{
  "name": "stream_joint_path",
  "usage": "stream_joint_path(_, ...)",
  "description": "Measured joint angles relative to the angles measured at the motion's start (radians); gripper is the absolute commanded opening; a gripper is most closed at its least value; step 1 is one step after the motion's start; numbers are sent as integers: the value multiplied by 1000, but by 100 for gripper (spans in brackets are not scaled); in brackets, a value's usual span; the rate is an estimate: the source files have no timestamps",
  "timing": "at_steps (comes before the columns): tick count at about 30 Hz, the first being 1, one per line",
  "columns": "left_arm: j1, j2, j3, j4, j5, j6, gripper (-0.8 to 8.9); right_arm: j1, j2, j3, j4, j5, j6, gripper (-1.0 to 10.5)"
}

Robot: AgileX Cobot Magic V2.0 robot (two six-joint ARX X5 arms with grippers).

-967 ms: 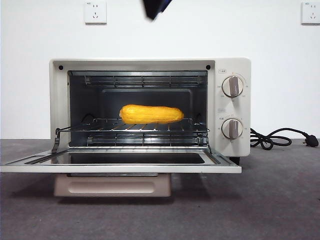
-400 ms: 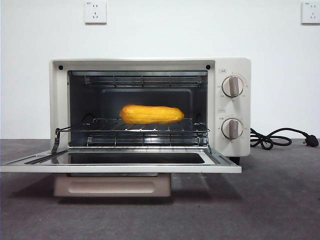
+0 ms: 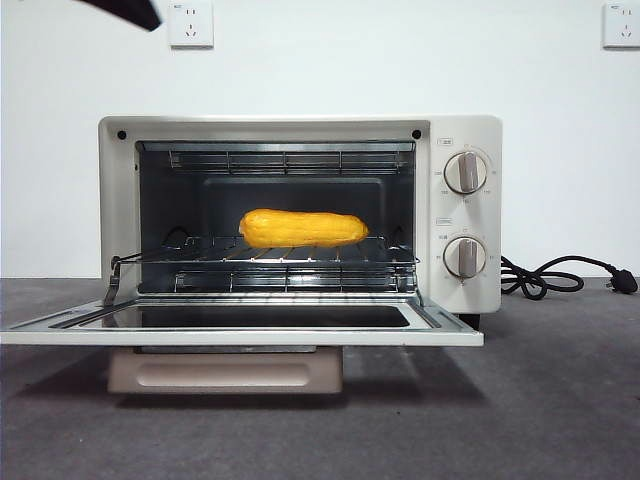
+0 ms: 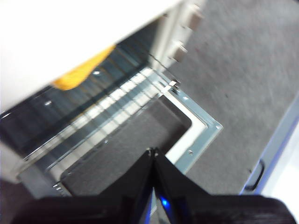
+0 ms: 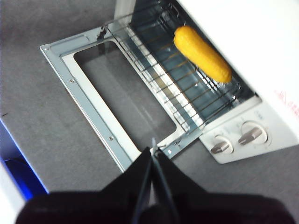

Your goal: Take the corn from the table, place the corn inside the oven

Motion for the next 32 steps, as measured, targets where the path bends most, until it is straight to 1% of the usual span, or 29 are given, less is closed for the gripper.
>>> stream_joint_path(2,79,5,-2,8,43,0,-8,-48,-1,0,-6,-51,0,-9)
stream_joint_path(5,195,5,-30,39,119,-2,-8,-129,-1,0,-7,-155,-5,-9)
stream_joint_path(9,329,5,-130,95,231,-23,-8,-242,-1,0,-6,-337,-27,-9)
stream_joint_path(10,357,5,-164,114,244,-32,-8,-271,-1,0,-5,-382,-32,-9)
stream_joint_path(13,423,5,-277,185,254,-63,-8,-343,-1,0,12,-462,-38,-9)
stream_joint_path(16,470,6,-394,262,255,-96,-9,-404,-1,0,24,-491,-41,-9)
stream_joint_path(21,526,34,-523,326,255,-124,-9,-475,-1,0,24,-496,-47,-9)
stream_joint_path(26,533,113,-542,358,238,-137,-9,-505,-1,0,24,-522,-63,-8)
stream_joint_path(32,520,241,-542,360,241,-137,-9,-506,-1,0,24,-534,-67,-8)
